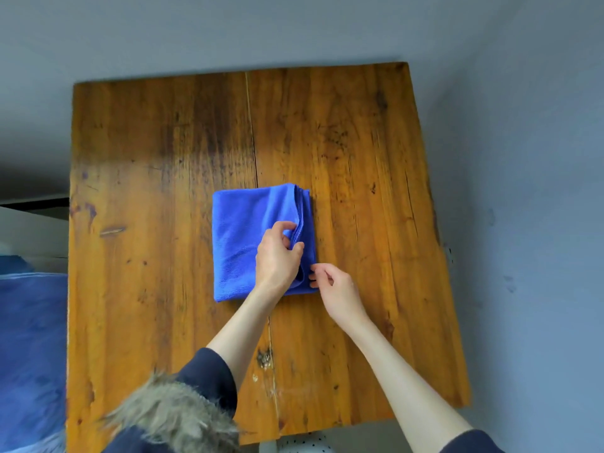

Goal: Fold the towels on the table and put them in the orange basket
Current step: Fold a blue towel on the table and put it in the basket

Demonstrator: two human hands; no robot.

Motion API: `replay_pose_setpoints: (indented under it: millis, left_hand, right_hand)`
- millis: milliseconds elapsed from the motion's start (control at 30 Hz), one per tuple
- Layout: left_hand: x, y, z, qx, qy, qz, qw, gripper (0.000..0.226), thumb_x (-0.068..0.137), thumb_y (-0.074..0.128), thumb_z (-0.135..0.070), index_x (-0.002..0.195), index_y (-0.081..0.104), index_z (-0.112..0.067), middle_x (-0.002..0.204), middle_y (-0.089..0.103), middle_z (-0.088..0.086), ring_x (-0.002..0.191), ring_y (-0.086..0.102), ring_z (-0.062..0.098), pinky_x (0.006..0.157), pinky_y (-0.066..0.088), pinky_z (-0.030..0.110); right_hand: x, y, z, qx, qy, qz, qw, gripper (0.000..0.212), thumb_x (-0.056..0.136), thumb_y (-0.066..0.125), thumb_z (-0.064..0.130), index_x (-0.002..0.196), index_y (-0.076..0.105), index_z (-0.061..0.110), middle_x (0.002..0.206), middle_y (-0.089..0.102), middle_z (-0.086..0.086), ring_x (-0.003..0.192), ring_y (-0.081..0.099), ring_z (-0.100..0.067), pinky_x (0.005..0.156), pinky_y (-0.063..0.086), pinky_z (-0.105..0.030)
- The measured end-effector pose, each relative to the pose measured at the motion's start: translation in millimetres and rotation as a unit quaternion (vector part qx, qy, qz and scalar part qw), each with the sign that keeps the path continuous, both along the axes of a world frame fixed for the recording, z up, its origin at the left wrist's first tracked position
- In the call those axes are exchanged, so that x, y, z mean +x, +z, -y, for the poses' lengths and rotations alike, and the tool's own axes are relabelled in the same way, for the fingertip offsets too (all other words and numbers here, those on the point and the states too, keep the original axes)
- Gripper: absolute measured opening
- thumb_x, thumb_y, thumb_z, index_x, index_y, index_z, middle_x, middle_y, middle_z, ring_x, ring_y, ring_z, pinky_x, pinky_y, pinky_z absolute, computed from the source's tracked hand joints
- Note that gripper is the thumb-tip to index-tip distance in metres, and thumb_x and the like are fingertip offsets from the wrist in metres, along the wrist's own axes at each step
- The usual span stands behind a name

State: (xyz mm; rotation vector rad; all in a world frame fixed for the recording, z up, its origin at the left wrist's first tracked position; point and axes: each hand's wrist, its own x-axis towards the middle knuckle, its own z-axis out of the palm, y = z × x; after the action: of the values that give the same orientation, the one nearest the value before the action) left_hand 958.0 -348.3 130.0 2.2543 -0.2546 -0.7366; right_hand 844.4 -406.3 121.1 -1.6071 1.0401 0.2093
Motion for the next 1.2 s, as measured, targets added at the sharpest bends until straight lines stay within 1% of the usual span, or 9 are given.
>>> replay_pose_setpoints:
  millis: [167,267,400,533,600,767,933,1067,1200]
  left_hand:
    - [-13,0,-13,-0.058,-0.036,-0.006,0.998,0.027,0.092,0.054,-0.013,0.118,0.058,-0.014,0.096,0.056,0.003,0.072,0.053,0.010,0.073,0.041,0.020]
    - [-6,5,-36,-0.076,-0.042,0.151,0.985,0.025,0.090,0.049,0.000,0.110,0.062,-0.009,0.100,0.059,0.006,0.089,0.056,0.023,0.080,0.044,0.028]
    - [13,-6,-74,0.079,-0.126,0.322,0.935,0.035,0.084,0.058,0.003,0.118,0.061,-0.007,0.125,0.057,0.015,0.119,0.049,0.039,0.094,0.043,0.049]
    - [15,-19,-84,0.186,-0.298,0.317,0.881,0.048,0.094,0.042,-0.036,0.137,0.045,-0.017,0.149,0.036,0.013,0.138,0.029,0.039,0.108,0.016,0.063]
    - [15,-25,-81,0.210,-0.351,0.311,0.858,0.055,0.093,0.032,-0.048,0.141,0.040,-0.023,0.152,0.030,0.011,0.140,0.026,0.036,0.108,0.013,0.063]
    - [19,-35,-73,0.220,-0.366,0.300,0.853,0.066,0.086,0.033,-0.060,0.144,0.034,-0.029,0.154,0.027,0.009,0.141,0.023,0.035,0.110,0.011,0.063]
    - [24,-31,-77,0.189,-0.381,0.312,0.849,0.065,0.087,0.033,-0.061,0.144,0.034,-0.029,0.154,0.025,0.007,0.142,0.019,0.036,0.110,0.007,0.063]
    - [34,-22,-72,0.125,-0.350,0.339,0.864,0.050,0.095,0.034,-0.037,0.142,0.040,-0.019,0.152,0.029,0.009,0.142,0.019,0.036,0.110,0.009,0.061]
    - [55,-22,-63,0.087,-0.292,0.363,0.881,0.046,0.095,0.031,-0.016,0.137,0.042,-0.004,0.149,0.033,0.016,0.140,0.024,0.039,0.111,0.012,0.056]
  right_hand:
    - [5,-3,2,-0.006,-0.037,-0.007,0.999,0.037,0.098,0.040,0.034,0.096,0.063,0.005,0.086,0.066,-0.009,0.083,0.060,-0.026,0.073,0.048,-0.035]
    - [16,-1,0,-0.043,-0.025,-0.024,0.998,0.027,0.091,0.051,0.044,0.093,0.062,0.019,0.075,0.061,0.014,0.078,0.059,-0.011,0.063,0.044,-0.019]
    - [32,0,-4,-0.137,0.017,-0.089,0.986,0.033,0.086,0.054,0.053,0.091,0.053,0.021,0.076,0.062,0.004,0.076,0.058,-0.020,0.064,0.044,-0.032]
    - [35,-1,-7,-0.189,0.015,-0.077,0.979,0.019,0.091,0.053,0.038,0.089,0.053,0.019,0.086,0.065,-0.001,0.081,0.059,-0.025,0.064,0.043,-0.032]
    - [33,-2,-6,-0.177,-0.016,-0.045,0.983,0.015,0.091,0.053,0.032,0.087,0.056,0.017,0.085,0.066,-0.003,0.081,0.060,-0.026,0.069,0.045,-0.034]
    - [29,-2,-4,-0.076,-0.095,0.020,0.992,0.009,0.090,0.058,0.019,0.081,0.055,0.016,0.075,0.060,0.003,0.073,0.056,-0.017,0.071,0.044,-0.033]
    - [32,-2,-3,-0.070,-0.102,-0.011,0.992,0.006,0.089,0.058,0.017,0.084,0.055,0.014,0.077,0.058,0.006,0.080,0.057,-0.020,0.071,0.043,-0.029]
    - [42,7,-2,-0.281,-0.078,0.040,0.956,0.018,0.087,0.056,0.011,0.105,0.056,0.007,0.106,0.055,-0.007,0.097,0.055,-0.025,0.088,0.044,-0.038]
    - [69,1,-2,-0.480,0.146,0.110,0.858,0.042,0.088,0.046,0.010,0.129,0.052,0.002,0.137,0.047,-0.018,0.132,0.041,-0.034,0.109,0.030,-0.045]
